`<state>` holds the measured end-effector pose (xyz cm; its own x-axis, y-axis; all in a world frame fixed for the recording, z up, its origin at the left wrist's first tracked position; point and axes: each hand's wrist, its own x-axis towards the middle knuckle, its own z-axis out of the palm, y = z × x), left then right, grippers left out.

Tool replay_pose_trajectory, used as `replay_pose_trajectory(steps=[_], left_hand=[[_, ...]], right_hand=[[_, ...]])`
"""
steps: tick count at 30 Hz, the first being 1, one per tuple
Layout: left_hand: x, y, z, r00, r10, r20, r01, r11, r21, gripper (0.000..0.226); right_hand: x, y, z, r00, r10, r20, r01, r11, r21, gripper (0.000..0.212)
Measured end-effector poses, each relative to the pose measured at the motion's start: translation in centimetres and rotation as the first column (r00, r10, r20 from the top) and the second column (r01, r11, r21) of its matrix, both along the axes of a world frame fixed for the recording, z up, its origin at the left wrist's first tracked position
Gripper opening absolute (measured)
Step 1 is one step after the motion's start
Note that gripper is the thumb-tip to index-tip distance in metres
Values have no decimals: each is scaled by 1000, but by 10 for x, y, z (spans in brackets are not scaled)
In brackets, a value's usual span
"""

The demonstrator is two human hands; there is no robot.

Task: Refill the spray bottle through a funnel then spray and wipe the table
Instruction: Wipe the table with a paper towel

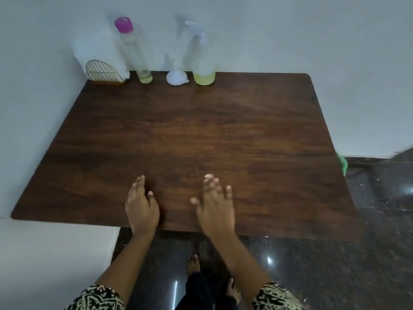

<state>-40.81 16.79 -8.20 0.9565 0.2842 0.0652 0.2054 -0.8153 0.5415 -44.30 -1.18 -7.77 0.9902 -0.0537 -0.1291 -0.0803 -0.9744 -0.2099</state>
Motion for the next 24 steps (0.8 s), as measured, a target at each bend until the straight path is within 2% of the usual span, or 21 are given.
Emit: replay_pose_trajectory(steps=[3, 5, 6, 8, 10, 11, 13, 15, 17, 19, 21, 22, 24], left_hand=[[22, 32, 0, 999, 39, 7, -39, 999, 33, 51], [40, 52, 2, 998, 60, 7, -60, 997, 50, 51], [50, 63, 4, 998, 70, 3, -70, 996, 62, 51], [69, 82, 6, 997, 76, -2, -75, 993, 95, 51], [83, 97, 6, 998, 61, 5, -62, 990, 124, 50], [90, 102, 6, 999, 49, 7, -49, 990, 135, 50], [105, 109, 4, 1000, 4, 4, -4, 988, 155, 48], [121, 107, 2, 999, -52, -13, 53, 986, 159, 48], [139, 103, 1, 995, -89, -40, 95, 981, 167, 48], [155, 100, 3, 993, -98, -61, 108, 974, 197, 46], [168, 99, 5, 992, -92, -82, 109, 967, 231, 45], [173, 100, 6, 991, -93, -93, 114, 962, 249, 45], [182, 104, 5, 990, -94, -107, 120, 955, 273, 45]], right_hand=[[34, -29, -1, 969, -248, 5, 248, 969, 7, 78], [54, -9, 1, 962, -272, -15, 273, 961, 41, 77], [63, 13, 2, 974, -227, -1, 226, 972, 59, 76], [79, 68, 5, 999, -30, 29, 26, 993, 112, 76], [85, 117, 7, 981, 196, 13, -196, 971, 137, 74], [90, 131, 5, 973, 232, 15, -232, 965, 121, 73], [105, 128, 5, 991, 128, 25, -130, 987, 98, 75], [125, 99, -2, 995, -90, 43, 87, 993, 76, 79], [151, 63, -3, 958, -286, 11, 285, 957, 51, 75], [175, 52, 2, 924, -378, -56, 380, 924, 46, 73], [196, 74, 4, 937, -348, -31, 349, 936, 56, 75], [205, 94, 4, 960, -278, -19, 278, 957, 79, 76], [215, 143, 6, 999, -36, -4, 36, 991, 127, 75]])
